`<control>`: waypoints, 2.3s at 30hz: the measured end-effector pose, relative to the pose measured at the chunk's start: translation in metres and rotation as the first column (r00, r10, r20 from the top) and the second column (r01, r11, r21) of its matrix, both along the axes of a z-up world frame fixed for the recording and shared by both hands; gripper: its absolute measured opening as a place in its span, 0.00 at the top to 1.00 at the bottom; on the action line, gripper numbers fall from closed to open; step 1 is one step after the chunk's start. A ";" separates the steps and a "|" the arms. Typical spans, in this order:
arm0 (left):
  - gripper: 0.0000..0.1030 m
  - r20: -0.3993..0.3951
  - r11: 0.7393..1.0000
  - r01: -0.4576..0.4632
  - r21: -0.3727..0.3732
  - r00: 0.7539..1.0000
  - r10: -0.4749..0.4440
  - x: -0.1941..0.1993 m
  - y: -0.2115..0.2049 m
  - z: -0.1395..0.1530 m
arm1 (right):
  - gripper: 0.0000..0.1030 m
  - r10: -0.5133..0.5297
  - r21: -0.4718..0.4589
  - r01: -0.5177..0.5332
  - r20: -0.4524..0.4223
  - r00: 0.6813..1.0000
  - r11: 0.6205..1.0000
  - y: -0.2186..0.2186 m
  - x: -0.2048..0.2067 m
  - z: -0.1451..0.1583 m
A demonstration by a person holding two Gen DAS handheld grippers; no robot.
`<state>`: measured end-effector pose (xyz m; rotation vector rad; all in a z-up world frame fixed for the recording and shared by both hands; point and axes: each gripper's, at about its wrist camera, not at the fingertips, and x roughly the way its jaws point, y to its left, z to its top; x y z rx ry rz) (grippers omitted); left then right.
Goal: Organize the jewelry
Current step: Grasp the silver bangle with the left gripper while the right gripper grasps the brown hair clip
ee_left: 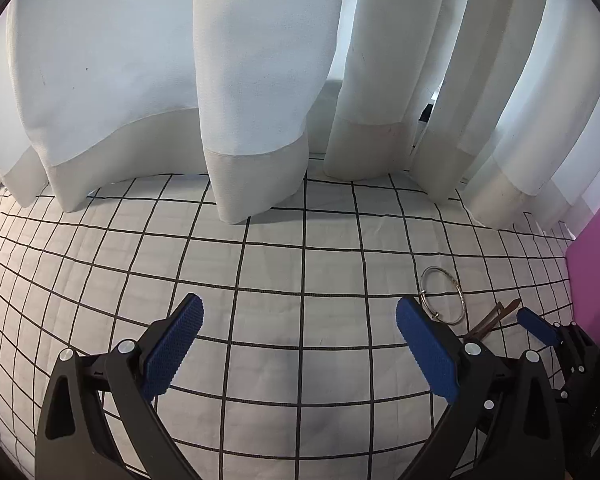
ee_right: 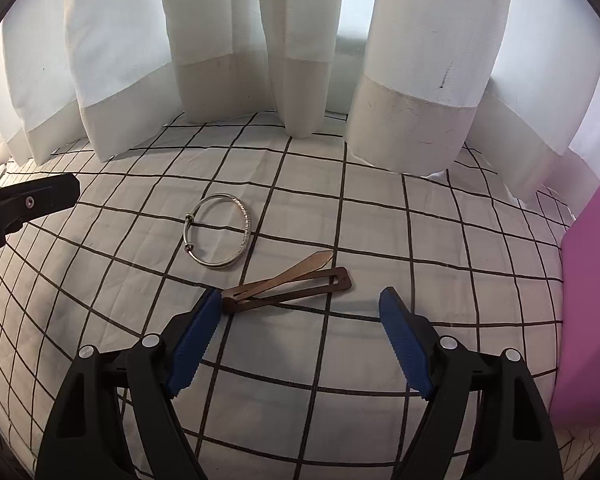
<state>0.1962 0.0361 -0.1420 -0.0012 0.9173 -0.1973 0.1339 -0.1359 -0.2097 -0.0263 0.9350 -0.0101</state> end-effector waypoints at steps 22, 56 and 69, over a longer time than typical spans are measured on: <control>0.07 -0.038 0.995 0.094 0.038 0.995 -0.092 0.021 -0.073 -0.021 | 0.38 -0.035 0.092 0.030 0.048 0.998 0.995 -0.057 0.014 0.001; 0.07 -0.026 0.994 0.064 0.093 0.998 -0.062 0.014 -0.086 -0.041 | 0.26 -0.210 0.057 0.210 0.001 0.978 0.976 -0.072 0.057 -0.004; 0.07 -0.028 0.994 0.060 0.091 0.998 -0.057 0.015 -0.083 -0.042 | 0.26 -0.292 0.101 0.290 0.001 0.957 0.952 -0.089 0.023 -0.013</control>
